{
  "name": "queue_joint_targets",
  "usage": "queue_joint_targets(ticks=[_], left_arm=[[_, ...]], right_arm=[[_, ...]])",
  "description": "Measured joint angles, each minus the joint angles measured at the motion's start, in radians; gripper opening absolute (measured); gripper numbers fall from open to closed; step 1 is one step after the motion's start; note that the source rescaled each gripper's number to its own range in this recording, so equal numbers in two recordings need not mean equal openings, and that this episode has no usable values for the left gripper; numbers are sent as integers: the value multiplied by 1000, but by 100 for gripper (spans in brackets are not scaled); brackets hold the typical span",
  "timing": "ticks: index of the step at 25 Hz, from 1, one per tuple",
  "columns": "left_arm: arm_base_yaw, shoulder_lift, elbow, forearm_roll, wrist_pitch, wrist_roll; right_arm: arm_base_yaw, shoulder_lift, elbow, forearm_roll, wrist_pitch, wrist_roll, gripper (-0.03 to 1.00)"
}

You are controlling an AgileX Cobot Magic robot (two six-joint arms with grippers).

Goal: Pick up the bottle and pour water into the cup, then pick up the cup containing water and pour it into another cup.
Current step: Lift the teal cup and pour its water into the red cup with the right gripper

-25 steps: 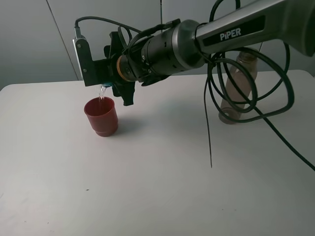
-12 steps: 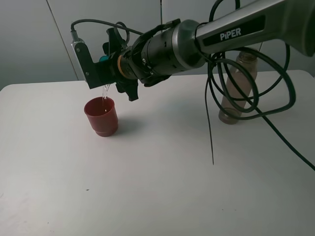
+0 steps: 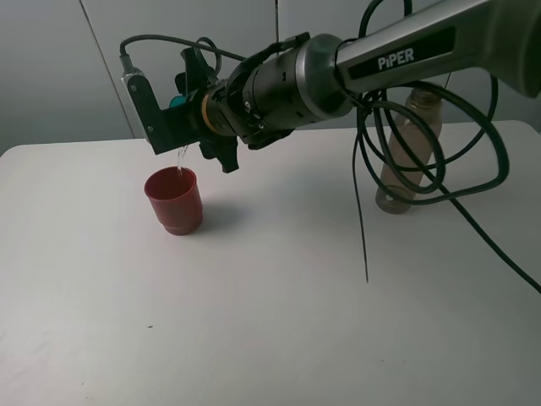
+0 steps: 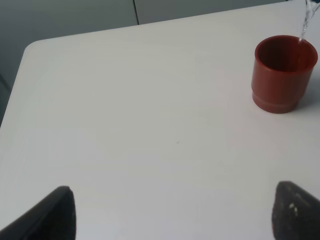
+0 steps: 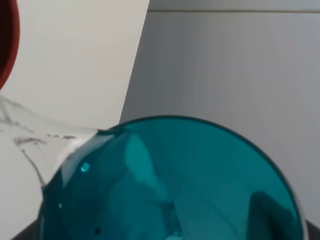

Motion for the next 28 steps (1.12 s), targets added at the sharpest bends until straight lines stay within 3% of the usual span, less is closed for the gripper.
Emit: queue_joint_targets(ticks=[28], left_arm=[[0, 0, 0, 0, 0, 0]], right_arm=[[0, 0, 0, -2, 8, -307, 13]])
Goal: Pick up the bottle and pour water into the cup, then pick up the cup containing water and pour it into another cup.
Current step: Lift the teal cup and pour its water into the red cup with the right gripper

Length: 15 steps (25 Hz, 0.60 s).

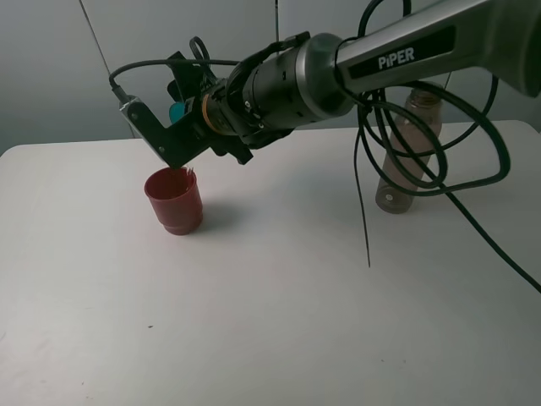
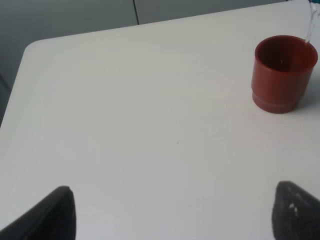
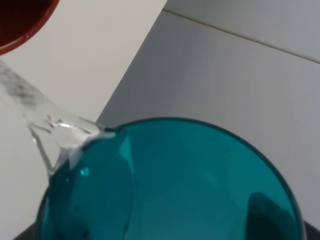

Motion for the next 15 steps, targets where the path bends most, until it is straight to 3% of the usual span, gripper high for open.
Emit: queue_joint_targets(ticks=[15], left_arm=[[0, 0, 0, 0, 0, 0]], right_arm=[[32, 0, -24, 0, 11, -52, 13]])
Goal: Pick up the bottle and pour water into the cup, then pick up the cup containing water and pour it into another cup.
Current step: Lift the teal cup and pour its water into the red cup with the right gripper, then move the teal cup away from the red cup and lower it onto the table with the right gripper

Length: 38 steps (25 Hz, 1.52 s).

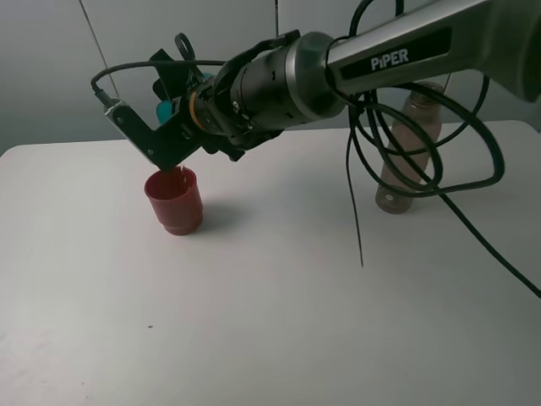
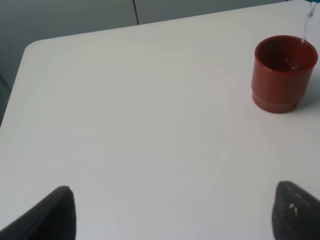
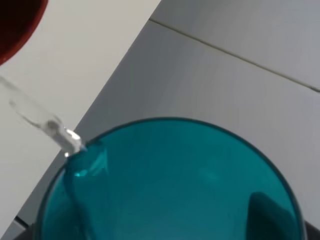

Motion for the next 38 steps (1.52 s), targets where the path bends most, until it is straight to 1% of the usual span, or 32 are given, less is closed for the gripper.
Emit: queue_joint_targets(ticks=[10, 15, 19, 23, 24, 25, 26, 30, 33, 35, 38], left_arm=[[0, 0, 0, 0, 0, 0], [0, 0, 0, 0, 0, 0], [0, 0, 0, 0, 0, 0], [0, 0, 0, 0, 0, 4], [0, 0, 0, 0, 0, 6], [0, 0, 0, 0, 0, 6], [0, 0, 0, 0, 0, 6], [0, 0, 0, 0, 0, 6], [0, 0, 0, 0, 0, 6], [0, 0, 0, 0, 0, 6], [0, 0, 0, 0, 0, 6]], right_arm=[[23, 0, -22, 0, 8, 0, 13], [27, 0, -22, 0, 10, 35, 13], [27, 0, -22, 0, 10, 83, 13], [27, -2, -22, 0, 10, 192, 13], [27, -6, -22, 21, 8, 217, 13], [27, -14, -22, 49, 5, 237, 13], [27, -24, -22, 101, -1, 249, 13], [-12, -77, -1, 370, -78, 269, 13], [-61, -130, 57, 568, -134, 272, 13], [-96, -164, 115, 717, -174, 274, 13], [-144, -212, 214, 912, -246, 276, 13]])
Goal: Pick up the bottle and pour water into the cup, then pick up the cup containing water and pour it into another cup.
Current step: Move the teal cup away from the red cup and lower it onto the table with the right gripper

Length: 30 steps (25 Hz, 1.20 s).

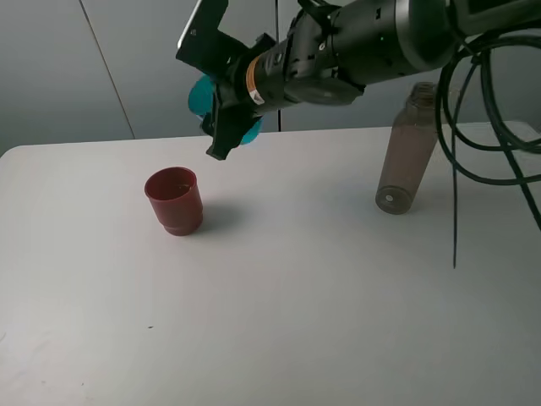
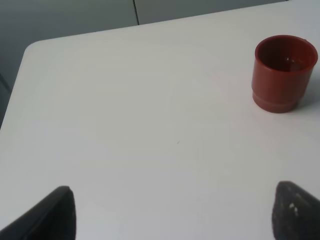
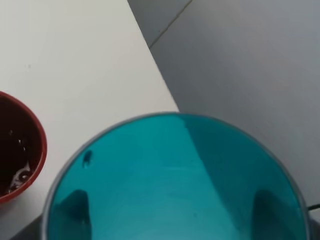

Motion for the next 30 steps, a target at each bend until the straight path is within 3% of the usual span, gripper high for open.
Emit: queue_joint_targets(ticks=[4, 10, 16, 18, 30], left_arm=[[0, 0, 0, 0, 0, -2], [0, 0, 0, 0, 0, -2], [0, 0, 0, 0, 0, -2], [0, 0, 0, 0, 0, -2], [0, 0, 0, 0, 0, -4]], right_arm=[[-49, -24, 164, 237, -158, -49, 13], [-55, -27, 376, 513, -330, -329, 13], [-55, -17, 536, 709, -714, -486, 13], [-55, 3, 548, 754, -783, -499, 13], [-56, 168, 554, 837, -836, -496, 13]])
